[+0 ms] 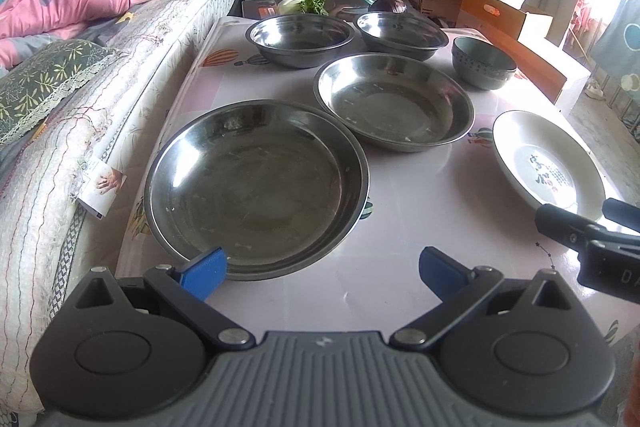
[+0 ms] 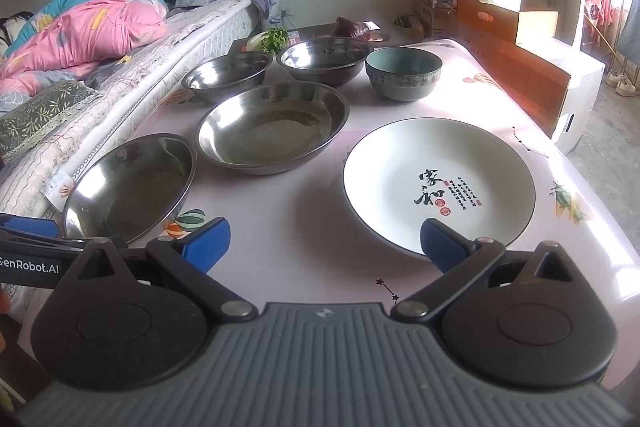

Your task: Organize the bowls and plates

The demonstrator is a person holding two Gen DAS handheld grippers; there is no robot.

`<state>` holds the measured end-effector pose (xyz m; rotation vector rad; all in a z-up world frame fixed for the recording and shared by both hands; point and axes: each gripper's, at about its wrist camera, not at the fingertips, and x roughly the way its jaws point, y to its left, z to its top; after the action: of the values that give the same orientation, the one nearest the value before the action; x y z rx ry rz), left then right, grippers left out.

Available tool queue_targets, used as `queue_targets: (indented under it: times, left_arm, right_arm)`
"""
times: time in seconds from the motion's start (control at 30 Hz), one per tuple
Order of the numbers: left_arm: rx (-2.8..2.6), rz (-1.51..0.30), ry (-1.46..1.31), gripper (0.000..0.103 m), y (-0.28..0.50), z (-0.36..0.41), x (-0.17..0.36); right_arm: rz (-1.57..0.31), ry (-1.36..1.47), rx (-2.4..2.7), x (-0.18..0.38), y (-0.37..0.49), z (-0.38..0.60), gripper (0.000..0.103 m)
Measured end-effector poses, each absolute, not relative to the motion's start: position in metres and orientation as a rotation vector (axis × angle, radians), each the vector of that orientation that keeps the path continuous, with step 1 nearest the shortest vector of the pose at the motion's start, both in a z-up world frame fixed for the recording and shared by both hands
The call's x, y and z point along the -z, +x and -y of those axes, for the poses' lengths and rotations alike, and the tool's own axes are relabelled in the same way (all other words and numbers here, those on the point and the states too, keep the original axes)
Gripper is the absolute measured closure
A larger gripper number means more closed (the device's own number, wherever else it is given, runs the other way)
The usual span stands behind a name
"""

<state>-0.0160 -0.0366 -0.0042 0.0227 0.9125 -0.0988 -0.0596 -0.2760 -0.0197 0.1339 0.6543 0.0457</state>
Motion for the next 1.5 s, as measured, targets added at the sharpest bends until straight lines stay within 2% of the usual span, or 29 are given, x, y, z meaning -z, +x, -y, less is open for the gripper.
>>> queue_targets:
  times: [1.5]
  left_arm:
    - [0.12, -0.919, 0.025, 0.0, -0.0192, 0.0376, -0.0019]
  right_arm:
    - [-0.671, 0.116, -0.026, 0.0212, -0.06, 0.2775, 0.001]
